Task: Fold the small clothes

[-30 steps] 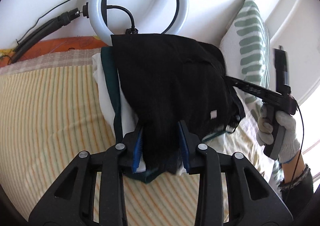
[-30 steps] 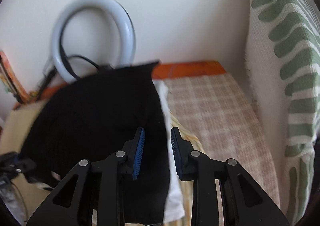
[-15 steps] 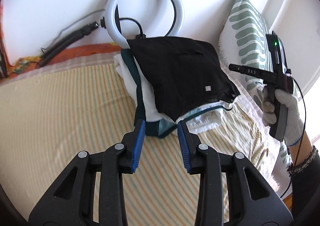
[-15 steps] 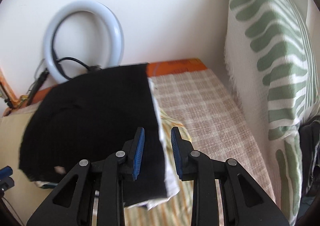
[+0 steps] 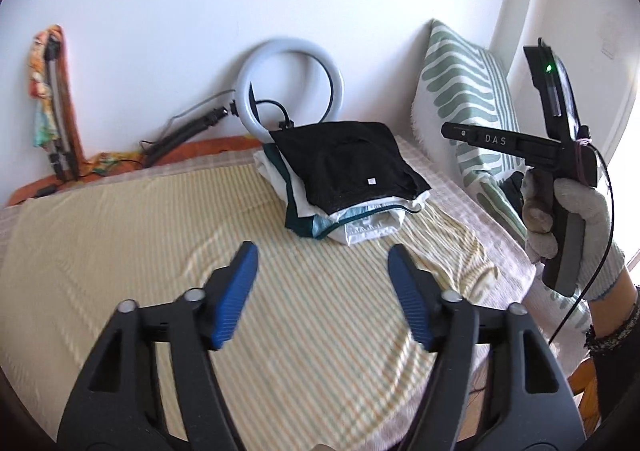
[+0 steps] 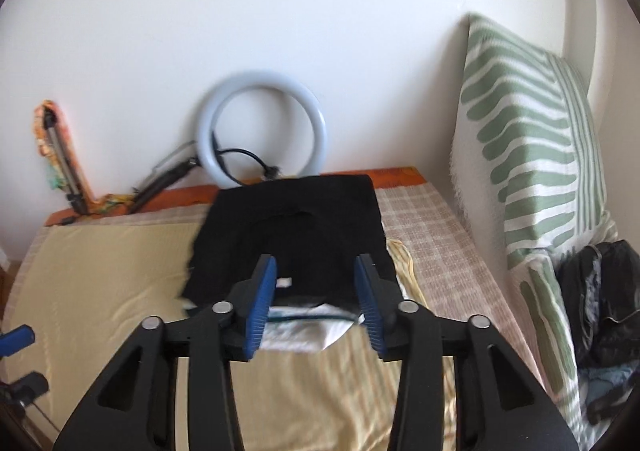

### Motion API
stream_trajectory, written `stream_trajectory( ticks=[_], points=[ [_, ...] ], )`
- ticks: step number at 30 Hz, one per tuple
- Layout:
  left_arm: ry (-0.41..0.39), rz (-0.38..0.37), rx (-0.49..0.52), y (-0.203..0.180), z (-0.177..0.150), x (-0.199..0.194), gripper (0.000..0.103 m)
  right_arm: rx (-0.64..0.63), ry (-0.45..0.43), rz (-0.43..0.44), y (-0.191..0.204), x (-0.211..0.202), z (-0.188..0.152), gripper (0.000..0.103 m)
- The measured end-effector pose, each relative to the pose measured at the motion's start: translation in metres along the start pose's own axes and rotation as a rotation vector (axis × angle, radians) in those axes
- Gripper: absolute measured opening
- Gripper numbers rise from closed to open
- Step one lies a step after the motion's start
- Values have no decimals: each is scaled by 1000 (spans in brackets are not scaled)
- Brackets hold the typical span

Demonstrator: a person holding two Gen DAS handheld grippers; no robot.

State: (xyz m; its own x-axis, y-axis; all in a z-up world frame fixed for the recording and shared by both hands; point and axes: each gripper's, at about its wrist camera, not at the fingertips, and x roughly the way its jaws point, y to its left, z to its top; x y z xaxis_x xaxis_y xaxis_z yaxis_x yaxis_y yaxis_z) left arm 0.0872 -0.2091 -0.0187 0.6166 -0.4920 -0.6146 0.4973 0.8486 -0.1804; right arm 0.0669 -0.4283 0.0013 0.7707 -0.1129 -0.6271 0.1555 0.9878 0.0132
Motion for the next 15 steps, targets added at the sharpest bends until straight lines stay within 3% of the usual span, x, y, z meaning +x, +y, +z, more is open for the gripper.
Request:
stream_trajectory(
  ticks=[1,2,4,7,15],
  points=[
    [-6,3,4,0,-4,-8,71,-8,-16,1,8,-14,-4,44],
    [-13,6,13,-1,-10,-20,72,-13,-29,-1,17,-27,-7,55],
    [-26,20,34,-2,-20,-38,78,-21,-54,2,34,-51,-16,63],
    [-60,29,37,2,-37,-68,85,-32,-82,1,52,-78,-29,64],
    [-120,65,39,17,-74,-118,96,-25,-170,-8,95,-125,-63,81]
  ],
)
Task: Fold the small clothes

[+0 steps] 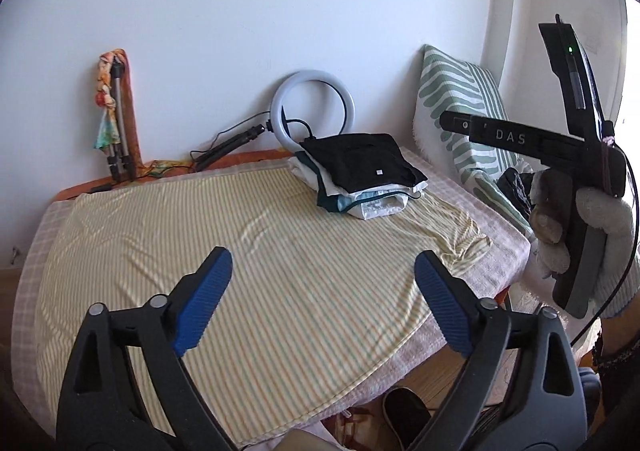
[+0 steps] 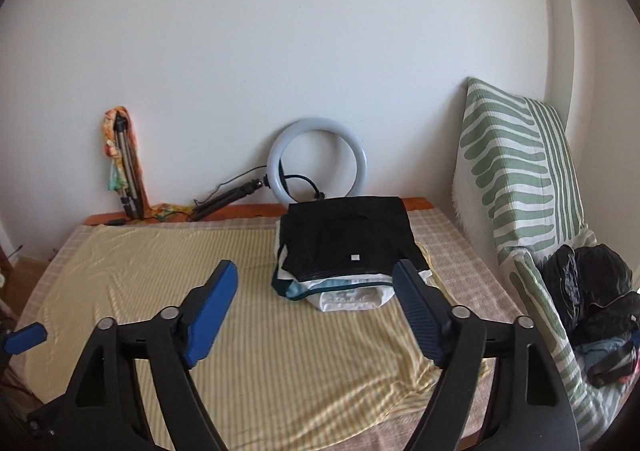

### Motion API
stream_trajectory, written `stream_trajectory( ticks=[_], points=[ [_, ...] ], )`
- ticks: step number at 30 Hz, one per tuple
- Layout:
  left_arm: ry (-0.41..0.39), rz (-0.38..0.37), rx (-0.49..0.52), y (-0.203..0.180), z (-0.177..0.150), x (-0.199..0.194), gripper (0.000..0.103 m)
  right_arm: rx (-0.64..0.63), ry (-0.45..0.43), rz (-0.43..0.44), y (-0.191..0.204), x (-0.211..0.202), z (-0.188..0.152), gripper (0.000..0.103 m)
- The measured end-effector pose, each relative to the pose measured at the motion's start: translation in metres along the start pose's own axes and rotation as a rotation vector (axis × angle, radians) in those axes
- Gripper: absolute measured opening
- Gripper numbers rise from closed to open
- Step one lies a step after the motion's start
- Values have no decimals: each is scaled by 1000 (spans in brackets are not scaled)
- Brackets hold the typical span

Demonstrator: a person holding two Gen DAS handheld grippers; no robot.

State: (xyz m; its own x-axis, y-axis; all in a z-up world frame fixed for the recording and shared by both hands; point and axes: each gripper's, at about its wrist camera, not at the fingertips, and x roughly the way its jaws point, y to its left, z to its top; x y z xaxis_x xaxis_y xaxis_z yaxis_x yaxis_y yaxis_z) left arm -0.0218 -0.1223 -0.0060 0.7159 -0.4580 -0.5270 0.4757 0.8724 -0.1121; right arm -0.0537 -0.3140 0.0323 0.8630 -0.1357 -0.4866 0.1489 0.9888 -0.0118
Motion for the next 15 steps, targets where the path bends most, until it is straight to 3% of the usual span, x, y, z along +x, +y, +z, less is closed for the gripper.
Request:
stream_trajectory(
  ticks=[5,15],
  points=[
    [-37,55,15,7,-11,-11,103,5,-9,2,20,-7,-19,82],
    [37,105,-46,23,-23,10,103,11,-5,-29,31,2,-51,83]
  ],
)
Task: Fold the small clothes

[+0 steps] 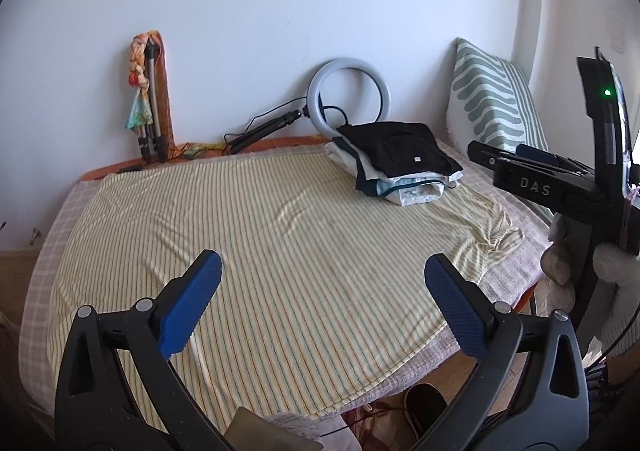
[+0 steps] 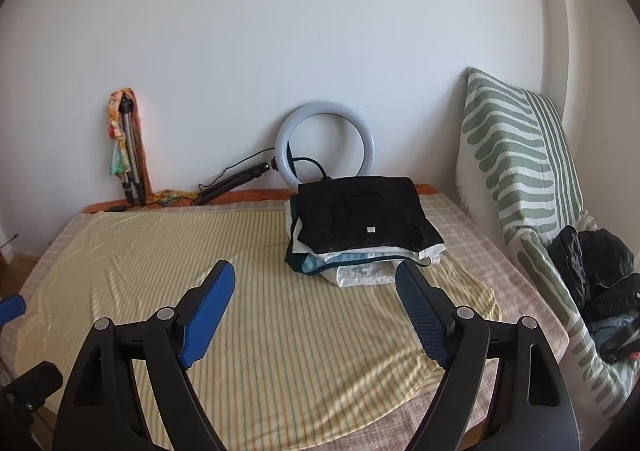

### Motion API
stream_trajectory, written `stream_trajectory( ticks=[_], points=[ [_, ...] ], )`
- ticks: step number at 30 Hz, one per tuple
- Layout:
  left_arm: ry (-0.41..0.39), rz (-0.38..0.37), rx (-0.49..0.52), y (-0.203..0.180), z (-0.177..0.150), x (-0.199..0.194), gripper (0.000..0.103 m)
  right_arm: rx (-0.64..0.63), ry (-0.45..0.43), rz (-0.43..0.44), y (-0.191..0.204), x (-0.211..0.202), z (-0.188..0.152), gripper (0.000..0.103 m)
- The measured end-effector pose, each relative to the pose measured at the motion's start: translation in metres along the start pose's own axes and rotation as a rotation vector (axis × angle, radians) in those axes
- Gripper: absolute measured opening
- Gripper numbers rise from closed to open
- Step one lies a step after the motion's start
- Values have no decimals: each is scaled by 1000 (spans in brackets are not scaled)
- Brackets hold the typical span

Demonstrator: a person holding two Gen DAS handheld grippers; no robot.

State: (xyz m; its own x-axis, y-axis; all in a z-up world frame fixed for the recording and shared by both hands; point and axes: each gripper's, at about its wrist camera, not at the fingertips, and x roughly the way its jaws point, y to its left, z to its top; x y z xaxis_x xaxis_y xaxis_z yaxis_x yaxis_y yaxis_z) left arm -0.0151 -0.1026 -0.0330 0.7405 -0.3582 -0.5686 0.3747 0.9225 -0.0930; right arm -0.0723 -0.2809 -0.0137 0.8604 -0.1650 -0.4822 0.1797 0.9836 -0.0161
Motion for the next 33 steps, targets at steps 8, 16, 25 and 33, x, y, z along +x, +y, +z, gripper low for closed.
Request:
stream_trajectory(
  ticks=[8,16,25,33],
  points=[
    [6,3,-41,5,-5,9,103,-25,-32,-35,-3,2,-7,83],
    [31,35,-16,4,-12,19,103,-28,-22,-44,-8,9,-10,83],
    [36,40,19,-1,-15,21,103,-32,-13,-43,-6,10,-12,83],
    [30,37,5,2,-14,19,103,-13,-4,-31,-8,14,-12,83]
  ],
)
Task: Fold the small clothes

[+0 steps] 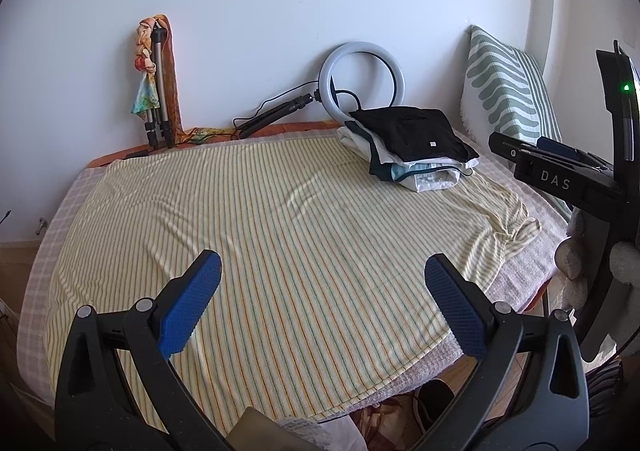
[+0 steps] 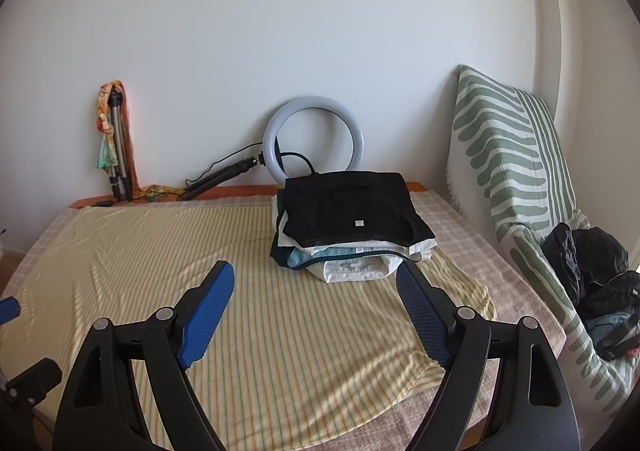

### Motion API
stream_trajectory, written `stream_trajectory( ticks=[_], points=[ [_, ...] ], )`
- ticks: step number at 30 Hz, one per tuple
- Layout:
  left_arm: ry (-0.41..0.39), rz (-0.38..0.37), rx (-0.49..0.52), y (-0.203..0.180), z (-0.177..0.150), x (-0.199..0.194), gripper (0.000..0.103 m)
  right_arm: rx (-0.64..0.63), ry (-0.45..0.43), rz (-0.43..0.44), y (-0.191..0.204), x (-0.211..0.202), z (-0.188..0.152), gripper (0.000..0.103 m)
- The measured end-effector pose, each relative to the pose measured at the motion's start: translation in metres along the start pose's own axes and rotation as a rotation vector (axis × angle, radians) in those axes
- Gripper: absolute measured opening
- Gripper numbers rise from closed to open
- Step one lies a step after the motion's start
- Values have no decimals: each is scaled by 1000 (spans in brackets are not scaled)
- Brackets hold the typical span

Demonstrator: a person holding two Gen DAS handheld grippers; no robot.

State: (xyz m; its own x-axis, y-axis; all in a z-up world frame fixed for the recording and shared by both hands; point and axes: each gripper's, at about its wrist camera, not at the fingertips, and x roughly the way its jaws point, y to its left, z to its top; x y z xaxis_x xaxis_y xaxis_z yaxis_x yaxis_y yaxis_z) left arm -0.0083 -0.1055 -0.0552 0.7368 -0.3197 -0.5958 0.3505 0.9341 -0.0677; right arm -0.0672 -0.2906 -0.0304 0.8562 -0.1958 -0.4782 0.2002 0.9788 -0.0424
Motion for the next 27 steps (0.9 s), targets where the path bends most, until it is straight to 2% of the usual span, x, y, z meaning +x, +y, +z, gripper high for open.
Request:
stream_trajectory(
  ticks=[27],
  points=[
    [4,3,-4,1,-1,-2,103,10,0,10,-1,2,1,83]
  ],
)
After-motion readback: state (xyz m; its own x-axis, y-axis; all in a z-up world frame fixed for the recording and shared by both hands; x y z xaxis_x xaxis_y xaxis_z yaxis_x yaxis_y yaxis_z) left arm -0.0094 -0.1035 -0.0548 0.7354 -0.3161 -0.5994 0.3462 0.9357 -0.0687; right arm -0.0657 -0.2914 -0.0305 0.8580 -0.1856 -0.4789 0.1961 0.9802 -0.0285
